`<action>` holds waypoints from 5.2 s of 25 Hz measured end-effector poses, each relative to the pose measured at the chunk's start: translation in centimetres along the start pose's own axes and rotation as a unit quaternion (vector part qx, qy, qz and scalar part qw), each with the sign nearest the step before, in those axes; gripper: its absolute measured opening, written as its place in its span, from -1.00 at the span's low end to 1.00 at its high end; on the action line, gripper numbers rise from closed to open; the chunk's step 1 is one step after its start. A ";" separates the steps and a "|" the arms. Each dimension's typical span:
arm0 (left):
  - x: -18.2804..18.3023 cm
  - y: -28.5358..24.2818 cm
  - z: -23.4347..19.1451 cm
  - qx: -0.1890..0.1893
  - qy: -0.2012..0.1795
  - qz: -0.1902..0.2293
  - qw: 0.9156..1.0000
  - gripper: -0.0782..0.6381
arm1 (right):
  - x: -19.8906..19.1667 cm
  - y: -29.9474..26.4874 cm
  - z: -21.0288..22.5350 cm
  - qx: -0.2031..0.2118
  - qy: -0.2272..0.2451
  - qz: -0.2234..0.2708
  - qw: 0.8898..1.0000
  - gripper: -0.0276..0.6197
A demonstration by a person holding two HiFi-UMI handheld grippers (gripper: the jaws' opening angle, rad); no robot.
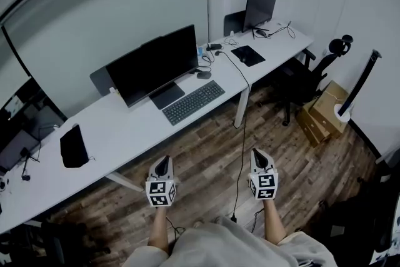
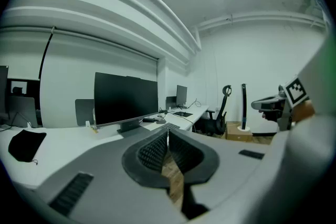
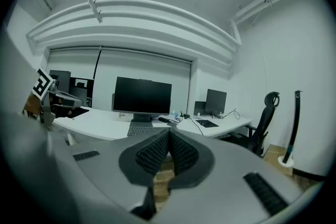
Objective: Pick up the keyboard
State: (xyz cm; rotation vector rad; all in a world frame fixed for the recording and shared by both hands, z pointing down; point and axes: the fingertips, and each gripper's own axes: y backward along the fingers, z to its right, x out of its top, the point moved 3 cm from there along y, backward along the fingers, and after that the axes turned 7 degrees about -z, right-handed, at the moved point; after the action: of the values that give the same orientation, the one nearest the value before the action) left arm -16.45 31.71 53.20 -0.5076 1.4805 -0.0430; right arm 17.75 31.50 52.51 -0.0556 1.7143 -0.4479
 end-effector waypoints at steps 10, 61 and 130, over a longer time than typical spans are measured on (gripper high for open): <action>-0.4 -0.4 0.4 -0.025 0.019 0.001 0.999 -0.53 | 0.0 -0.7 -0.4 0.035 -0.016 0.011 0.999 -0.48; 1.6 -14.4 1.7 -0.037 0.004 -0.006 0.999 0.04 | 0.3 -14.0 5.4 0.068 0.011 -0.003 0.998 0.36; 15.8 -58.2 -10.9 -0.057 0.002 -0.045 0.997 0.04 | 12.2 -58.3 18.2 0.071 0.010 -0.038 0.997 0.36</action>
State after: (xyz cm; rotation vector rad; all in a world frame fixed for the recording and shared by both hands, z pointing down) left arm -8.99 -28.91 58.70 -0.6674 1.4690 -0.0302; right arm 20.41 -30.51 57.72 -0.0132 1.7003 -0.6273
